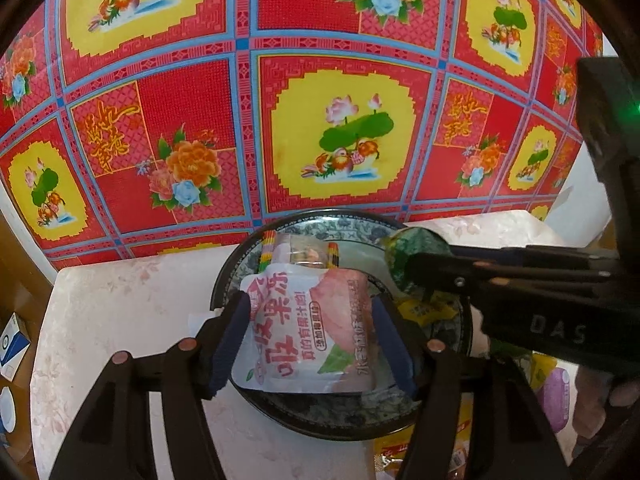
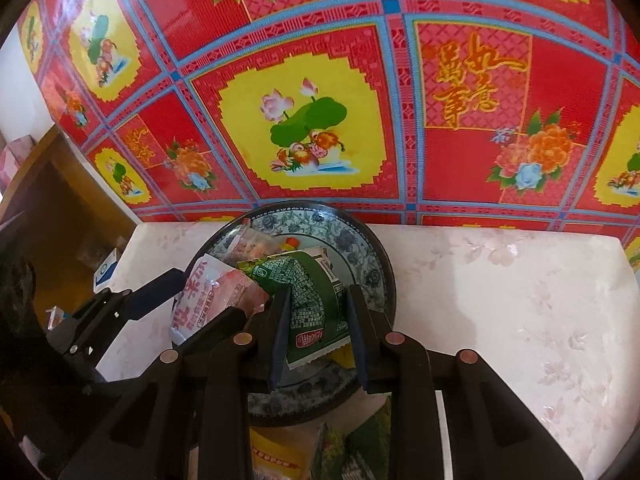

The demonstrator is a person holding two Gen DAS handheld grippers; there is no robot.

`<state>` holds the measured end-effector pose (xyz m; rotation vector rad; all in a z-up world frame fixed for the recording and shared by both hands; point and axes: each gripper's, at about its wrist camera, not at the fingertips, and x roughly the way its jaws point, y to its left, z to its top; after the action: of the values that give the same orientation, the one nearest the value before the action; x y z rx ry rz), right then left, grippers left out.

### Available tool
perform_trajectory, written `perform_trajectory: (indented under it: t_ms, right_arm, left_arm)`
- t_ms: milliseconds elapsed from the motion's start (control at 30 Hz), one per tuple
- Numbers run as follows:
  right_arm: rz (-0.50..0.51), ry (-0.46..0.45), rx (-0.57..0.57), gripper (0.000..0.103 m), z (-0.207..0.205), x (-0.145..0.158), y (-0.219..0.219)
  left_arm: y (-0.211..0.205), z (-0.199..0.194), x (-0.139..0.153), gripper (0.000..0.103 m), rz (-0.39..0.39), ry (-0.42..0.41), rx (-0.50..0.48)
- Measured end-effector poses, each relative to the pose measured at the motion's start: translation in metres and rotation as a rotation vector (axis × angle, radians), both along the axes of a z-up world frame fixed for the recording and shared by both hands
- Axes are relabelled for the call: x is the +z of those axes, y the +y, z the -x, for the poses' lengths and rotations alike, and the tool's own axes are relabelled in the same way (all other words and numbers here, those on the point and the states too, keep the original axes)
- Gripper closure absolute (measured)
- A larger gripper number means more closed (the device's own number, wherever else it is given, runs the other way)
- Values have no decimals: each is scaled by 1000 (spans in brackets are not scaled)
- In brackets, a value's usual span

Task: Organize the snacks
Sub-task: 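Lower the pink pouch onto the plate while the right gripper places the green snack beside it, then withdraw both grippers from the plate back over the table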

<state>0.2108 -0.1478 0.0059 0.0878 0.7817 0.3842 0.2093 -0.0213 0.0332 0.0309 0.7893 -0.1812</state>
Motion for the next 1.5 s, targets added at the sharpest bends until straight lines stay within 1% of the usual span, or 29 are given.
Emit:
perform_trajectory:
  t_ms: [67,200,300,467,600,967,1133,1500]
  right_arm:
    - [-1,2,4,74,-1,0,2]
    - [-13,0,10,73,-1,0,4]
    - [-14,-7,7,66,1,2,4]
    - [-19,-30,12,64,8,9,3]
    - [-20,-39,2,59,14,13,0]
    - [-49,-55,-24,59,38,23,-13]
    - [-59,-60,-37,59,54,27,-20]
    - [-48,-79,-43,59,91,33,-27]
  left_arm:
    - [0,0,0,30,4,3,-4]
    - [0,3,2,30,5,11,-12]
    - [0,8,6,30,6,8,-9]
    - [3,14,14,28,29,14,-6]
    - [4,17,17,27,28,21,-2]
    - [9,33,32,27,40,30,15]
    - [14,45,41,27,71,39,21]
    - [22,69,50,27,80,55,29]
